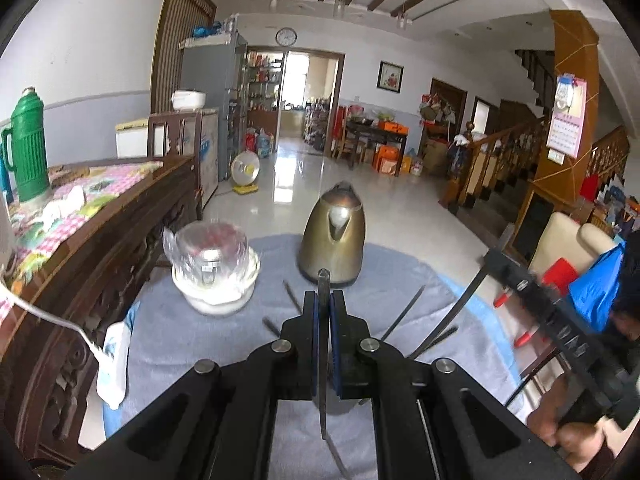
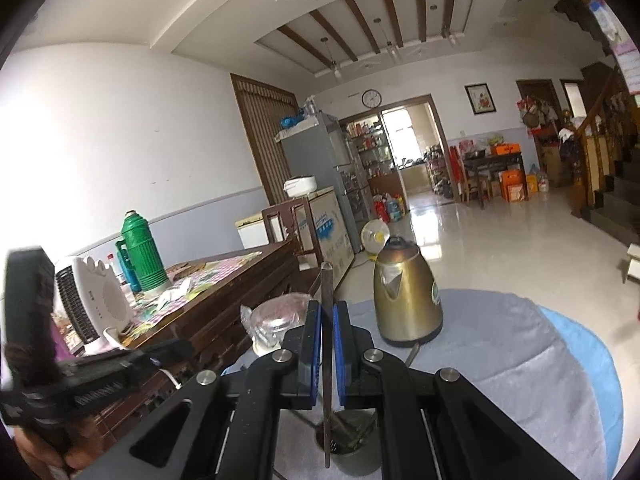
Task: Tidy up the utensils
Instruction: 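Lower both held utensils into the grey cup and open both tools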
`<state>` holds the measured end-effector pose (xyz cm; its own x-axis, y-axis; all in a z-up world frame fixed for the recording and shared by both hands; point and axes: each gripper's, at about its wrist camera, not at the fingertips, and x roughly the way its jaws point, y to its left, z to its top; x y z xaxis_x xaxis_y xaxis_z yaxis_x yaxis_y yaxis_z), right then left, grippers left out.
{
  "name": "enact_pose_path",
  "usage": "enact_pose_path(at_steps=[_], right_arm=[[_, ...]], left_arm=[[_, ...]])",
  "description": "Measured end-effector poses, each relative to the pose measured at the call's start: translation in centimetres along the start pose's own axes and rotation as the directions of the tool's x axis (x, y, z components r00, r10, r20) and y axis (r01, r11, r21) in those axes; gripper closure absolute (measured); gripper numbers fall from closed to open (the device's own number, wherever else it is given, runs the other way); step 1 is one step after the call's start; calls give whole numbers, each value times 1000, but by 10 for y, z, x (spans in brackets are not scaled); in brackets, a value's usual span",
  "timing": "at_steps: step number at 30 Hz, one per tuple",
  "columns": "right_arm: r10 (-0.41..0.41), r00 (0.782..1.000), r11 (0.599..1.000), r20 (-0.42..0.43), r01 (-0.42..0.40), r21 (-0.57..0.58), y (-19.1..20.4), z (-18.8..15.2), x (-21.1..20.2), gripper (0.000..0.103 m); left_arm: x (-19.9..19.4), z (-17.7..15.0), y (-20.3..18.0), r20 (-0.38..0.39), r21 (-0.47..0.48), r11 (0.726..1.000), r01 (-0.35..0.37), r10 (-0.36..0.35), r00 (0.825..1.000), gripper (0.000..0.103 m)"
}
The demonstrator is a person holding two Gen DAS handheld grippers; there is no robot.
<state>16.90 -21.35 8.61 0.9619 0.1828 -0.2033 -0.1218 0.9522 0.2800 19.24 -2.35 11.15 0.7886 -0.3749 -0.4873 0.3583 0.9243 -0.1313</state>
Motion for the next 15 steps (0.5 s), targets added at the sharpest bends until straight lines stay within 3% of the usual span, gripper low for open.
enact_pose_path(at_steps=[8,15], right_arm=[[-76,996,997,50,77,-7,2,-3,19,96],[-116,993,993,36,116,-1,-5,-16,34,96]], left_arm=[[-8,26,-8,127,-23,1000,18,-15,992,97],[21,11,-14,175,-40,999,5,2,985,97]])
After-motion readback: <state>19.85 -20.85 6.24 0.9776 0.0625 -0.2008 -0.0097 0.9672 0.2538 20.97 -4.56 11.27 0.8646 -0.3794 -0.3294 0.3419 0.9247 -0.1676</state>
